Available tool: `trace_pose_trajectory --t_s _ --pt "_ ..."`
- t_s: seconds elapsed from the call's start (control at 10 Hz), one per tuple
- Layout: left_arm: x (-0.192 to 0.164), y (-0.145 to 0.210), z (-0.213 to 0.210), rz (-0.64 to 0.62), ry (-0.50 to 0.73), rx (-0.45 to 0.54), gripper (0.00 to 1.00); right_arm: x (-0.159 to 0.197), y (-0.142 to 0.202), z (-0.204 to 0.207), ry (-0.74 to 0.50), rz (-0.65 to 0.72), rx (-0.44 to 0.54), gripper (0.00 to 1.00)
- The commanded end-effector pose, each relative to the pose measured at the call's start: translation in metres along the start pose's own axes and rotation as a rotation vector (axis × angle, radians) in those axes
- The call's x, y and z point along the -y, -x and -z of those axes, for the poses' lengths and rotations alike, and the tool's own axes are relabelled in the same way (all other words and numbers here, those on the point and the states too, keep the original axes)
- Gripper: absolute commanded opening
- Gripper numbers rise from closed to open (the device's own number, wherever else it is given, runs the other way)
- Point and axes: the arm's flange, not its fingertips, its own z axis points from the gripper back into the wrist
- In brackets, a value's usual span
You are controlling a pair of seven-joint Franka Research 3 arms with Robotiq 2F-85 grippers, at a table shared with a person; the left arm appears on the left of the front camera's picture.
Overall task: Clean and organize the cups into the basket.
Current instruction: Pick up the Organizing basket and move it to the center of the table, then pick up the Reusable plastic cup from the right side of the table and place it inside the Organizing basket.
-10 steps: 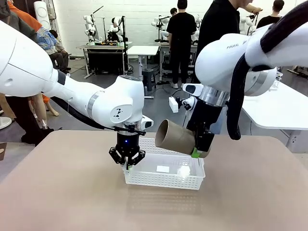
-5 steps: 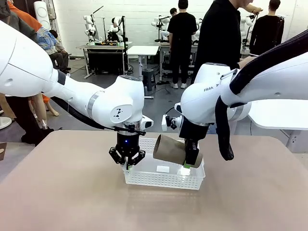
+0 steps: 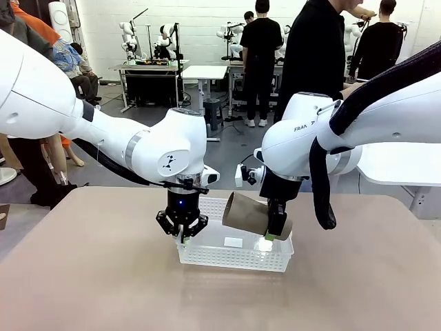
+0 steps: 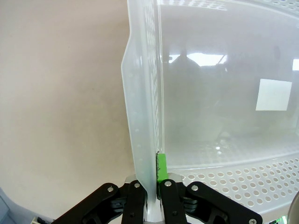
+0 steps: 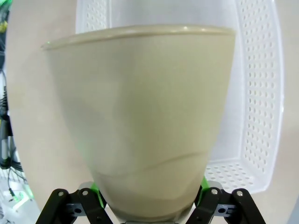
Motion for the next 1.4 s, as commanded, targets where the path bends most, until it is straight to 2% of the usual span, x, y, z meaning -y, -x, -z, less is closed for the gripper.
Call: trace_pose_trajectory --t_s 0.0,0.3,1.0,1.1,1.2,1.3 --pt "0.001 0.001 0.004 0.013 -0.01 0.001 0.0 0.004 0.013 0.007 -0.003 0.011 0.091 0.79" --pt "0.001 0.001 0.004 0.013 -0.01 0.001 0.0 0.011 0.023 0.016 -0.054 0.017 0.163 0.79" --pt "0.001 0.001 0.004 0.013 -0.01 0.001 0.0 0.006 0.026 0.057 -0.15 -0.017 0.105 0.79" --pt "0.001 0.001 0.004 0.013 -0.01 0.001 0.0 0.006 0.026 0.059 -0.152 -0.012 0.107 0.82" --pt "0.001 0.001 0.004 0.013 -0.01 0.001 0.0 0.008 0.027 0.058 -0.156 -0.007 0.113 0.99" --pt "0.001 0.001 0.004 0.013 -0.01 0.001 0.0 0.008 0.027 0.057 -0.153 -0.006 0.117 1.0"
